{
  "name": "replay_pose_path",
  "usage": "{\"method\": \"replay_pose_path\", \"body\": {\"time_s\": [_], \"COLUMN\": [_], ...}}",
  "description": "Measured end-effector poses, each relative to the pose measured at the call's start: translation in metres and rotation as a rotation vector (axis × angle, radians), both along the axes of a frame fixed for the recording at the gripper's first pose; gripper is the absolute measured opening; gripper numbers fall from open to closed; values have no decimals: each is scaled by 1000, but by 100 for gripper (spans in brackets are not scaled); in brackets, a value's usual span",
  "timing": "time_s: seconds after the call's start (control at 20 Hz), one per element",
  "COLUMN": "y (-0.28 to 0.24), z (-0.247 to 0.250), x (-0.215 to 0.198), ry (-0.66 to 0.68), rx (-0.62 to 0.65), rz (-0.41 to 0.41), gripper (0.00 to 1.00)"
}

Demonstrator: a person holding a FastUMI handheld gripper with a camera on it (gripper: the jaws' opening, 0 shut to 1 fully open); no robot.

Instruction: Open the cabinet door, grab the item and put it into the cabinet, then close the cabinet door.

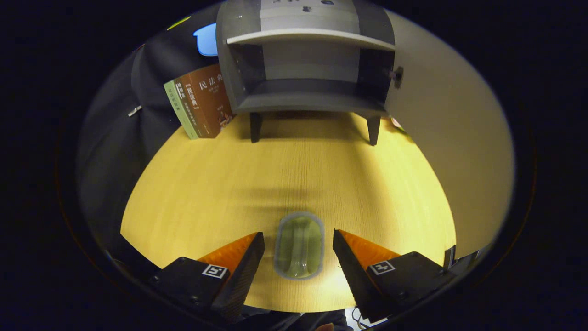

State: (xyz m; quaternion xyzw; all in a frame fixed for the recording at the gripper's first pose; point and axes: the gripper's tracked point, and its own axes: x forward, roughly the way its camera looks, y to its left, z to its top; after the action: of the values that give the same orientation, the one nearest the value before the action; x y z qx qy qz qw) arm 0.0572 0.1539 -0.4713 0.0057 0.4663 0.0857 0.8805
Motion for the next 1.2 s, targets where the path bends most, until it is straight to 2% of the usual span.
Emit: {"method": "replay_pose_path", "body": {"time_s": [0.15, 0.25, 0.35, 0.4, 0.45, 0.75, 1.0, 1.2], "y": [-2, 0, -1, 0, -2, 0, 0, 2], "z": [-27, -48, -45, -49, -44, -5, 72, 151], "x": [-2, -7, -4, -4, -6, 1, 24, 55], "ry": [53, 97, 76, 74, 74, 38, -60, -177], "rx": [-10, -27, -34, -34, -29, 49, 83, 108], "rz": [-37, -29, -26, -16, -13, -46, -33, -8], "gripper": [68, 58, 28, 28, 19, 19, 19, 19]}}
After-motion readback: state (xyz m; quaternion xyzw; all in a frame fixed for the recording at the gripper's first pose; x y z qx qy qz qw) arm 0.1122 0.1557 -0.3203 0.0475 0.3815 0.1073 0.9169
